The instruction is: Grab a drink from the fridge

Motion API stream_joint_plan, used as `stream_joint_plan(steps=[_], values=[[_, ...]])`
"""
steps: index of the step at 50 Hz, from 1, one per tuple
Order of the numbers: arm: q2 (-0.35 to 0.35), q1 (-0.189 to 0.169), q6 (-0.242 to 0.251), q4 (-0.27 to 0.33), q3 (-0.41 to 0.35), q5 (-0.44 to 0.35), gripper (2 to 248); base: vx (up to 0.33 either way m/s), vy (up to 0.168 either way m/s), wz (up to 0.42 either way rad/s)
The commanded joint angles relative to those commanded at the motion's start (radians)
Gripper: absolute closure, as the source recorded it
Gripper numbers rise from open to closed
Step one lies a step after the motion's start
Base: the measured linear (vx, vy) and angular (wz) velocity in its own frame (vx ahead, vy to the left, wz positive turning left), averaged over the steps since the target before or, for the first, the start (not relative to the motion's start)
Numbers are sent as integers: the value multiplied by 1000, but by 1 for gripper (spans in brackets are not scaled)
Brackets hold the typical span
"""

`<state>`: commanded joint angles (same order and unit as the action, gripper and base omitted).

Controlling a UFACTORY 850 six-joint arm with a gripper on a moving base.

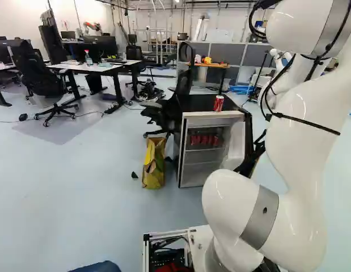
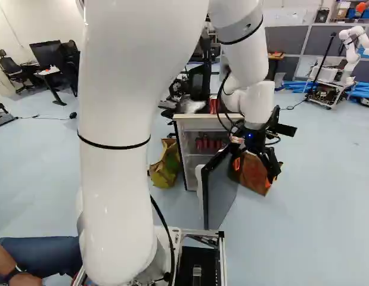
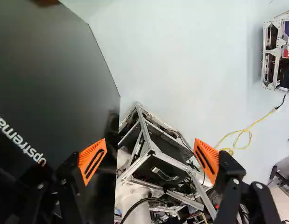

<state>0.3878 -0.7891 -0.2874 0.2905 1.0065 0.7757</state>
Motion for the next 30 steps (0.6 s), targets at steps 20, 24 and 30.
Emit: stream_joint_plan(steps=[20, 24, 30], values=[[-56, 62, 0, 30, -82, -83, 3, 0, 0, 0], [-67, 75, 0, 36, -98, -100, 3, 0, 0, 0], [-84, 96, 0, 44, -122, -124, 3, 0, 0, 0]])
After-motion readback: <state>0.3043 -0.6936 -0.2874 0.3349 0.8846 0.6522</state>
